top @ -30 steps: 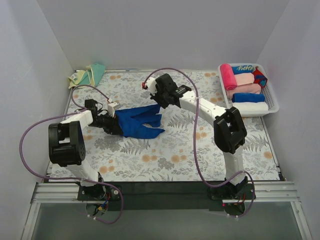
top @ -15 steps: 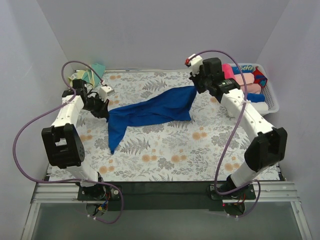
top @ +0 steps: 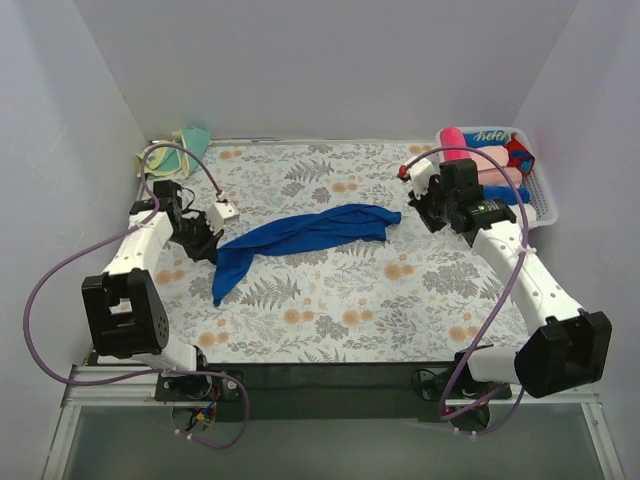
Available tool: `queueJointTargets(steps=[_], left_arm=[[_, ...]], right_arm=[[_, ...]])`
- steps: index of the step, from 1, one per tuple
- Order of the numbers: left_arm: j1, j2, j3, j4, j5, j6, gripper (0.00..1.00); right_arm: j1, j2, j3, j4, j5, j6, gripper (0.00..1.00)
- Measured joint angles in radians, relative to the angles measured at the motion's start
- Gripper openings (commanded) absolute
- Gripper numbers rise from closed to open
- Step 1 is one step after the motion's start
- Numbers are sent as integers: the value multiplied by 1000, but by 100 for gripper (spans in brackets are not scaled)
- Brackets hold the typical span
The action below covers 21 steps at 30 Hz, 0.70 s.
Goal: Roll the towels
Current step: Flatten the towel
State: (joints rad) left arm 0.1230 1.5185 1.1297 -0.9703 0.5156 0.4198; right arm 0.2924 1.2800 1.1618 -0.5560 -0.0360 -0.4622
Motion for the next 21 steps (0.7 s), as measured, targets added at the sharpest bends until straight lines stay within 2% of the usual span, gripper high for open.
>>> queueJointTargets(steps=[2,3,4,7,14,18,21], left_arm=[[-15,0,-25,4,-16,9,0],[-19,3,-27,4,-23,11,0],[-22,7,-26,12,-34,12,0],[-20,20,-26,37,-72,26,0],[-18,34,-24,81,-124,64,0],[-18,49,-21,90,-129,71,0],[-18,58,-20,93,-132,70,0]], right_arm=[[0,28,0,-26,-35,-13,48],[1,53,1,-33,-52,-19,55],[2,81,6,-42,-66,-25,57],[3,204,60,-66,-96,-26,56],[-16,539,312,-71,-153,54,52],[-45,647,407,-71,-180,97,57],[-60,696,439,-71,-187,108,57]])
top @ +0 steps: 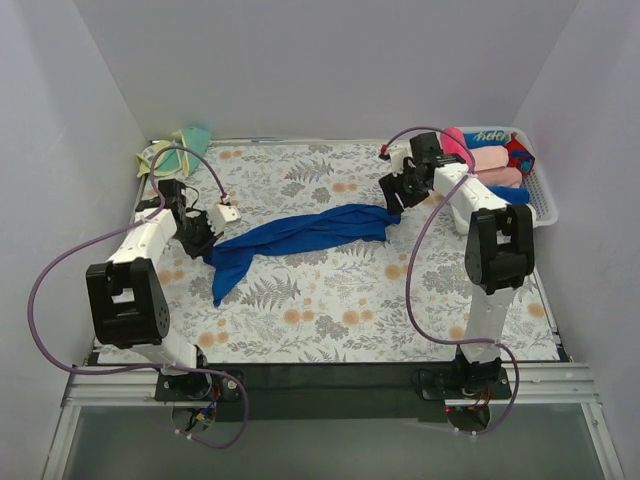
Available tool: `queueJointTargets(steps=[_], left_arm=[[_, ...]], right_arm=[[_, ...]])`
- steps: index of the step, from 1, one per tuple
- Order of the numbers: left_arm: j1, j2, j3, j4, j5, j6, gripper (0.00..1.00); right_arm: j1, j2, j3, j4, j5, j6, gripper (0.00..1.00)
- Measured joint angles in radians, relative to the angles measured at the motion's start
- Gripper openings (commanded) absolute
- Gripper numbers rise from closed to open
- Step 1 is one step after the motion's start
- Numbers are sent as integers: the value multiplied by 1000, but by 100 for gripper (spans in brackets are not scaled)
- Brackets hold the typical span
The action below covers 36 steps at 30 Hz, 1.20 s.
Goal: Roll the towels
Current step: Flatten the towel
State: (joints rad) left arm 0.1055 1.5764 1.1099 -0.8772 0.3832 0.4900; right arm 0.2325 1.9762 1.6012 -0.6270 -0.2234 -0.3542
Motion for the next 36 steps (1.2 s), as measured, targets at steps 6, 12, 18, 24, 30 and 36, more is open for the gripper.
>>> queueJointTargets(steps=[6,12,18,24,30,36], left_arm=[[2,38,34,2,0,-20,1],[4,69,81,12,-2,-52,1],[14,73,124,17,-1,-57,0],[20,73,153,18,1,-40,0],[34,72,265,42,0,-66,0],[53,-1,317,61,9,-70,0]], right_arm=[[-1,94,23,-1,-26,5,43],[1,144,38,-10,-31,2,1],[-21,106,46,-24,-30,-11,1],[-67,-56,39,-37,-17,-33,1],[-87,-219,87,-55,2,-47,1],[-91,-386,84,-83,12,-69,1]])
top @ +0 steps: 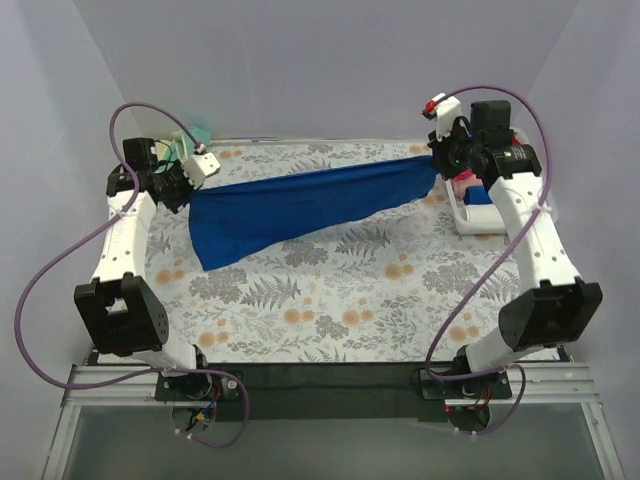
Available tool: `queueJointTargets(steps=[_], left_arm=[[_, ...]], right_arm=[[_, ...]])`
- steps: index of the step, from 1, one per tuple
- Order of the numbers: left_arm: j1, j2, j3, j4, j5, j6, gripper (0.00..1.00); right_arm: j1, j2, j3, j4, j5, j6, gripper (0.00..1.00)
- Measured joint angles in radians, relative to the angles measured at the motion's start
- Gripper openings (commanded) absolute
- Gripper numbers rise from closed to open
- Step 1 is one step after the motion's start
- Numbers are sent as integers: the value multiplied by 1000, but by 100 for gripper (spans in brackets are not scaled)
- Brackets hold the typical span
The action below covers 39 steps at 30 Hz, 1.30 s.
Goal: Roll the towels
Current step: Flatten the towel
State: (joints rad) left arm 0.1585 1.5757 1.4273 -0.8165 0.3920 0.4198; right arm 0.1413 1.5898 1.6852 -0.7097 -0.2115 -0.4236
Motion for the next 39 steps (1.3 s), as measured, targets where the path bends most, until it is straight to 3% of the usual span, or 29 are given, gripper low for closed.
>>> queueJointTargets(steps=[3,8,14,20,28,29,31,32,33,34,36,39], left_arm=[[9,-103,-23,-11,8,23,0],[16,-403,-134,-25,9,79,0],[17,-618,-162,-53,13,110,0],[17,-535,-162,-58,24,101,0],[8,-151,-145,34,69,17,0],[2,-82,-130,58,69,-3,10],[-13,74,-54,92,64,-39,33],[-20,143,-9,100,60,-58,47],[-27,228,56,112,52,-79,57],[-32,308,127,122,40,-104,61],[-39,421,222,150,14,-154,63],[-34,454,231,152,-6,-193,64]], right_arm=[[-3,-137,-63,-3,3,-16,1],[-5,-436,-227,-40,12,-52,1],[-5,-615,-309,-101,40,-82,1],[-5,-542,-323,-105,44,-96,1],[-5,-179,-333,29,42,-77,1],[-3,-95,-317,43,43,-72,13],[-2,31,-239,47,48,-44,49],[-2,107,-177,51,55,-33,87],[-2,182,-102,53,61,-23,92],[-2,256,-21,56,71,-20,94],[-2,346,80,67,86,-12,94],[-2,365,94,47,89,1,90]])
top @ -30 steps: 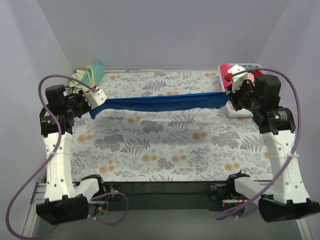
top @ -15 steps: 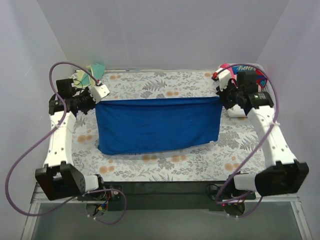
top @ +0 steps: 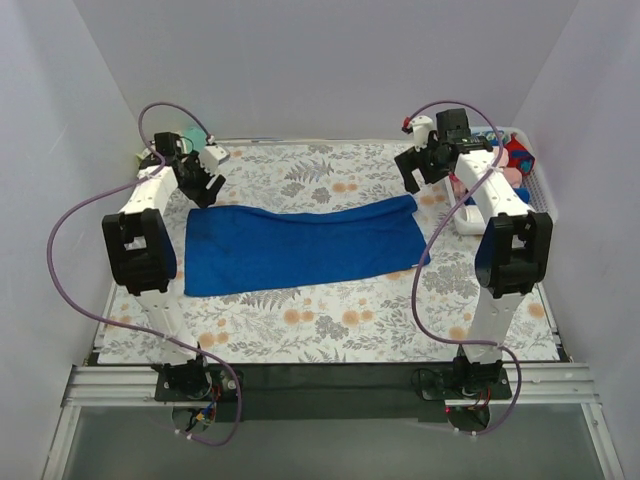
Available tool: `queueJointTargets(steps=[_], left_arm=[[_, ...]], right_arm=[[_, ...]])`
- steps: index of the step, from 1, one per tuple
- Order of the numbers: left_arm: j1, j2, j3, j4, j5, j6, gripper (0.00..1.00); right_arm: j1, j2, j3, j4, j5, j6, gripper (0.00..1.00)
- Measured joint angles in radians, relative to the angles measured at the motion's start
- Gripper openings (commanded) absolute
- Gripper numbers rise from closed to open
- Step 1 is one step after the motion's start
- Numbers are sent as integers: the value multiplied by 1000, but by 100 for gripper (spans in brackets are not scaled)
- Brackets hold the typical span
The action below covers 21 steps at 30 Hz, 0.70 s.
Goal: Roll the towels
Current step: Flatten the towel
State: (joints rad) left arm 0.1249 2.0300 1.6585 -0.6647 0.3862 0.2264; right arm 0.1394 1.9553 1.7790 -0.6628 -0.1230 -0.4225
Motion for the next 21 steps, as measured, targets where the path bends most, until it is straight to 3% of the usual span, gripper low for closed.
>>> queueJointTargets(steps=[4,6,8,13,21], left_arm=[[17,-96,-97,-10,-3,-6,57],[26,-172,-164,-37,7,3,50],[39,-248,-221,-78,31,20,42],[53,-418,-396,-217,78,98,31],[138,-463,-620,-357,62,160,25]], right_arm=[[0,-111,-129,-16,-15,-4,74],[0,-183,-210,-44,-26,-7,51],[0,-243,-288,-56,-45,-16,40],[9,-304,-480,-97,-90,-33,28],[24,-261,-665,-55,-81,-38,25]])
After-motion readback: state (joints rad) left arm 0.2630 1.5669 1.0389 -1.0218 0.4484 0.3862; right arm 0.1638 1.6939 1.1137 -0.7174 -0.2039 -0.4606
